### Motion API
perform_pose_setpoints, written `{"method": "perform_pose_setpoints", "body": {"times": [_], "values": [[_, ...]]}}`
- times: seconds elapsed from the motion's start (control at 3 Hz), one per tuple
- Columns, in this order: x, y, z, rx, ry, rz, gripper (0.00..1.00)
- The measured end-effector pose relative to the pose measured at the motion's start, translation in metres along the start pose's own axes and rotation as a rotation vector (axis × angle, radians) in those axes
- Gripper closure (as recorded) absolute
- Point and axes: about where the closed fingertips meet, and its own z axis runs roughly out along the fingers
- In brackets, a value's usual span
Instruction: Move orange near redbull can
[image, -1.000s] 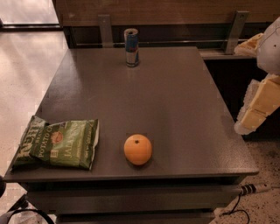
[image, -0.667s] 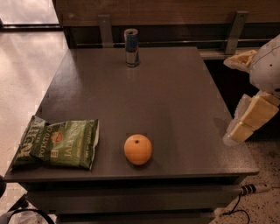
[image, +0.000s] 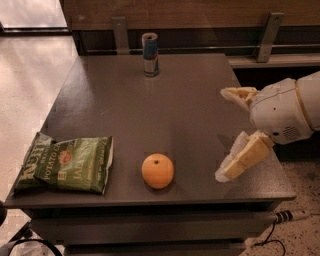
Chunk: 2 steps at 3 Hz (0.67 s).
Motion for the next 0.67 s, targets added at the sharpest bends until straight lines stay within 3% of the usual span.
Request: {"method": "perform_pose_setpoints", "body": {"times": [0.33, 0.67], "values": [[-0.010, 0.006, 0.035, -0.040, -0.125, -0.006, 0.00], [-0.019, 0.016, 0.057, -0.080, -0.194, -0.017, 0.00]]}}
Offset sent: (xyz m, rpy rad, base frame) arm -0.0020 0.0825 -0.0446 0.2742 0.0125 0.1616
